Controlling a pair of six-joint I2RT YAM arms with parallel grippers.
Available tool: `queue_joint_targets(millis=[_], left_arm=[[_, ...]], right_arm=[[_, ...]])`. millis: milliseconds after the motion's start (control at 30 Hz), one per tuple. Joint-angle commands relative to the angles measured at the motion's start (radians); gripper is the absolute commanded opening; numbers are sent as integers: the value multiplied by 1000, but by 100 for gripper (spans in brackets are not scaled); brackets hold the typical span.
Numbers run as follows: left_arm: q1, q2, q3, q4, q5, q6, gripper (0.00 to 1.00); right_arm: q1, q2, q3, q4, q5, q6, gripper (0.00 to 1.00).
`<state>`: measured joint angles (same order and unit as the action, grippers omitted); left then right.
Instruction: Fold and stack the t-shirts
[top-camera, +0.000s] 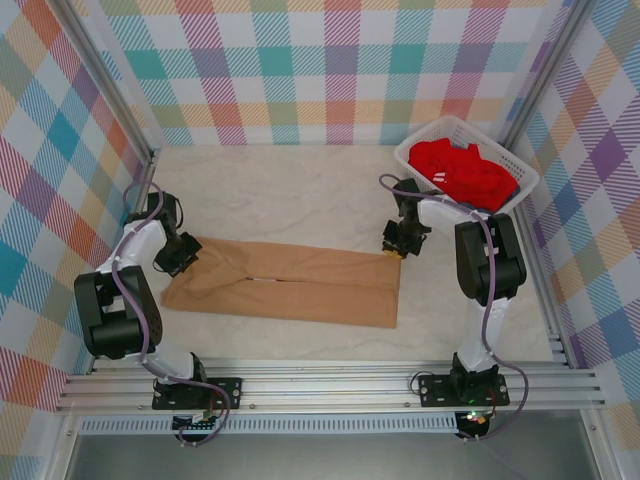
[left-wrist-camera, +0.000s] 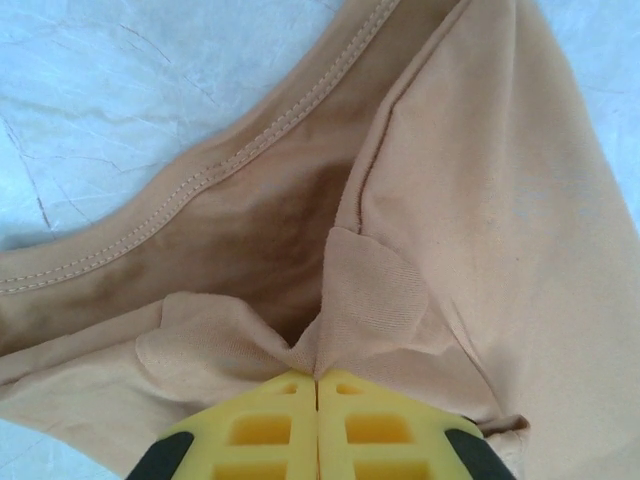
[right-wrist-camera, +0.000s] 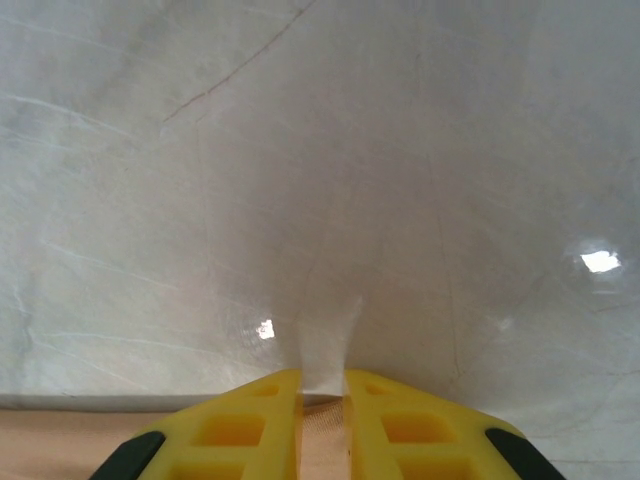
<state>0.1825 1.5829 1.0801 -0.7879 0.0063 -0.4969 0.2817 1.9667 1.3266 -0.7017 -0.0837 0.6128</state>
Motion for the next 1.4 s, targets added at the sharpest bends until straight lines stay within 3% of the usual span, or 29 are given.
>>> queue_joint_targets(millis=[0, 333, 1367], left_arm=[[-8, 50, 4, -49, -10, 28, 9], [-9, 127, -2, -3, 4, 32, 13], [-59, 87, 81, -65, 16, 9, 17]], right_arm=[[-4, 11, 28, -29, -8, 1, 18], [-4, 8, 25, -32, -8, -3, 18], [-4, 18, 31, -30, -7, -1, 18]])
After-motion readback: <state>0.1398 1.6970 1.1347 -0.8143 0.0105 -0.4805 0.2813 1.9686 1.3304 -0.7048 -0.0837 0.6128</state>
